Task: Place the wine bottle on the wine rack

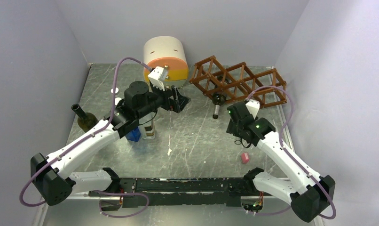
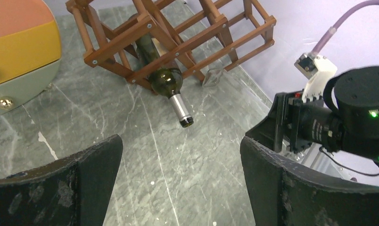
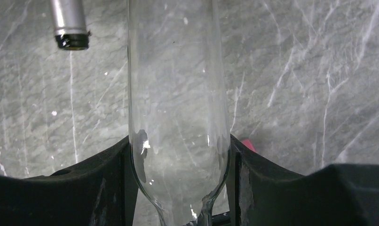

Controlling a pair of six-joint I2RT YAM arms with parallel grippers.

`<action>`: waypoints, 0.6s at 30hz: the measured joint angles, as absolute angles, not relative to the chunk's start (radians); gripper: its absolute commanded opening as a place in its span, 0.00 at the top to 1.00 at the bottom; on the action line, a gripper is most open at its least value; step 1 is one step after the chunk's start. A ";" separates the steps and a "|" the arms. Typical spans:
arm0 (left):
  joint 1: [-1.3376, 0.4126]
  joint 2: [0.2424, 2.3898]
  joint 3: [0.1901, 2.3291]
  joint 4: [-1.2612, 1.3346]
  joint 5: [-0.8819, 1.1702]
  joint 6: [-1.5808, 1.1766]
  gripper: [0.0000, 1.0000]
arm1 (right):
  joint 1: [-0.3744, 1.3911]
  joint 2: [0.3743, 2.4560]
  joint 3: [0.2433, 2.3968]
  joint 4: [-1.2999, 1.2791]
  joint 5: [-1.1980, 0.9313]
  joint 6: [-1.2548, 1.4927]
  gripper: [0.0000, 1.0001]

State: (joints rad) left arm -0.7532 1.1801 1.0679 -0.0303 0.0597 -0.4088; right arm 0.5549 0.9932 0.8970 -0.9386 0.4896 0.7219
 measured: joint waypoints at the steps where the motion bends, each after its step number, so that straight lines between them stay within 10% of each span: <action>1: -0.752 1.180 1.069 -0.036 0.064 -0.409 0.02 | 0.537 0.997 0.894 -0.937 0.485 0.723 1.00; 18: -0.748 1.153 1.069 -0.086 0.102 -0.408 0.02 | 0.287 1.088 0.847 -0.730 0.426 0.616 1.00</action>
State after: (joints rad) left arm -0.7479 1.1526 1.0687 -0.0864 0.1020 -0.4080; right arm 0.2874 1.0882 0.8471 -0.7300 0.4259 0.6163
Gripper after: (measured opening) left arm 0.985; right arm 0.597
